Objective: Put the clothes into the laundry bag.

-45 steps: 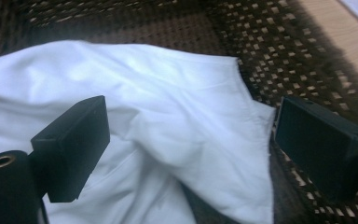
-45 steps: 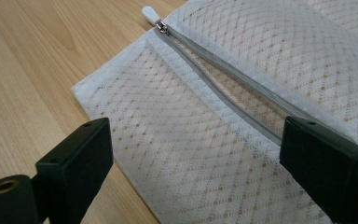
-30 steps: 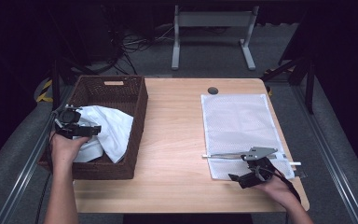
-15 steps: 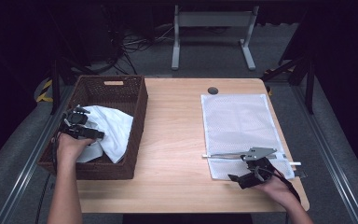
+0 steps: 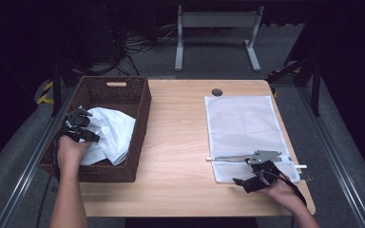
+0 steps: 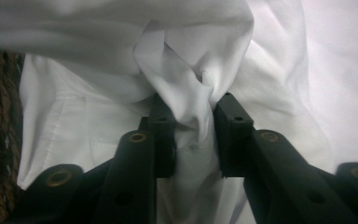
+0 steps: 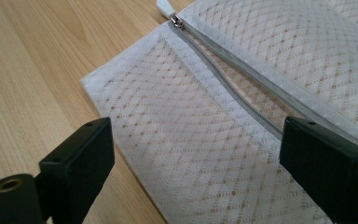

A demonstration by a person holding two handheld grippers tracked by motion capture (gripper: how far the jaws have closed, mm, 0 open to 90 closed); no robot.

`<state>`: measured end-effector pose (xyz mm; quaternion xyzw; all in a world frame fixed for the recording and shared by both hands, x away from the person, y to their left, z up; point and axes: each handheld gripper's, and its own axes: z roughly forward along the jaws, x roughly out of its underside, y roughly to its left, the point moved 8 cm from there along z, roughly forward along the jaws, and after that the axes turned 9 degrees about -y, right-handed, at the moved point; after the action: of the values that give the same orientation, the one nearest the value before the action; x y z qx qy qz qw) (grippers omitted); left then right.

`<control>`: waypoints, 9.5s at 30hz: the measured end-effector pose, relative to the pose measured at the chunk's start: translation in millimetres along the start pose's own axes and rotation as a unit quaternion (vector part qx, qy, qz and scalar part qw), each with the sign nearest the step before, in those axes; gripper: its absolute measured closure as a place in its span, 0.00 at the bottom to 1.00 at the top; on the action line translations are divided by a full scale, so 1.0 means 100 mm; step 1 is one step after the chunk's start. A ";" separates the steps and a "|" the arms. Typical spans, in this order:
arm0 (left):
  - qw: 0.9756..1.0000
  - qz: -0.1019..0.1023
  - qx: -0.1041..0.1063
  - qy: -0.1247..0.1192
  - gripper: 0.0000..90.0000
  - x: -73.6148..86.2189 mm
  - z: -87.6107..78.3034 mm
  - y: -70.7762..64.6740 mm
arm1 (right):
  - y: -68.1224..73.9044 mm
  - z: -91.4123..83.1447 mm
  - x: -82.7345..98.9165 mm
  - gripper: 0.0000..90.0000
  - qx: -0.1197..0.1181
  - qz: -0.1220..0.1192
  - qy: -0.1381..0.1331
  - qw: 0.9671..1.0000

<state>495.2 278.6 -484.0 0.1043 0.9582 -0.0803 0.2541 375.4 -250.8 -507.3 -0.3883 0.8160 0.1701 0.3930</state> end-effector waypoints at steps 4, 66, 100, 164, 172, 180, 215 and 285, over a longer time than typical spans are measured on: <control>1.000 -0.001 0.013 -0.013 0.91 -0.02 -0.05 -0.03 | -0.01 0.00 0.01 0.12 0.001 0.001 0.000 1.000; 0.907 0.129 0.272 -0.295 0.94 -0.88 -1.50 -1.73 | -0.06 -0.03 0.01 0.12 0.005 0.007 -0.007 1.000; 0.929 0.158 0.310 -0.123 0.93 -0.38 -0.16 -2.63 | -0.12 -0.07 0.02 0.12 0.009 0.011 -0.011 1.000; 0.965 0.153 0.136 -0.166 0.83 0.43 0.10 -2.46 | 0.13 0.25 -0.44 0.59 -0.050 0.010 -0.039 0.998; 0.970 0.140 0.076 -0.183 0.81 0.26 0.04 -2.45 | 0.22 0.62 -0.71 0.91 -0.070 -0.003 -0.030 0.997; 0.976 0.128 0.026 -0.175 0.81 0.19 0.22 -2.39 | 0.30 1.00 -0.87 0.98 -0.080 -0.024 -0.023 0.996; 0.921 0.139 0.288 -0.223 1.00 -0.13 -0.08 -3.06 | 0.50 0.98 -1.34 1.00 -0.108 -0.044 -0.108 0.987; 0.919 0.102 0.311 -0.218 1.00 0.17 0.20 -3.29 | 0.39 0.67 -0.88 1.00 -0.133 -0.024 -0.074 0.988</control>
<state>411.0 -40.0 -476.0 0.2551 0.7897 -0.3689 0.4186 414.3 -143.1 -483.3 -0.4428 0.7451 0.2956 0.4016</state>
